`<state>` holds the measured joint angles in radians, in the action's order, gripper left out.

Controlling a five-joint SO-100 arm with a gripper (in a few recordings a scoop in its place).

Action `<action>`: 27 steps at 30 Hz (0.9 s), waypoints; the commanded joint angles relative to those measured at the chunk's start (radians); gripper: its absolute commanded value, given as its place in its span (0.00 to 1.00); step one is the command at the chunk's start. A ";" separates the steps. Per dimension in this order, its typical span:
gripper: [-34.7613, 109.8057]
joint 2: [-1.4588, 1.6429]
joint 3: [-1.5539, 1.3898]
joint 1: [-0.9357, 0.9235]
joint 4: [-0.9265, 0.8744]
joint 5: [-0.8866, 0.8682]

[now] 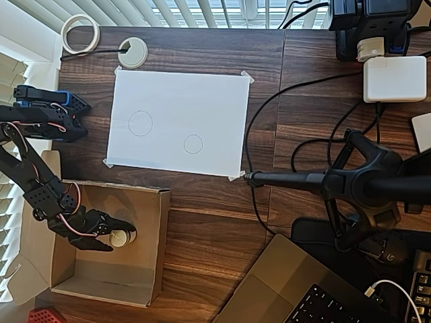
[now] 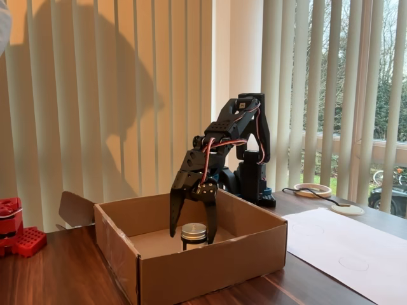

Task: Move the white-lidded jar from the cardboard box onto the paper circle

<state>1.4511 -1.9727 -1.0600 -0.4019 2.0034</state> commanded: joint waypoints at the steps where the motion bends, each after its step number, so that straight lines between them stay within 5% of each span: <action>1: 0.44 0.110 0.018 -0.008 0.006 0.011; 15: 0.37 0.115 0.020 0.000 0.012 0.006; 22: 0.58 0.127 0.060 -0.011 0.025 0.006; 27: 0.60 0.127 0.155 -0.034 0.025 -0.037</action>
<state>1.4665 -1.9328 -1.0738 -0.3850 1.9850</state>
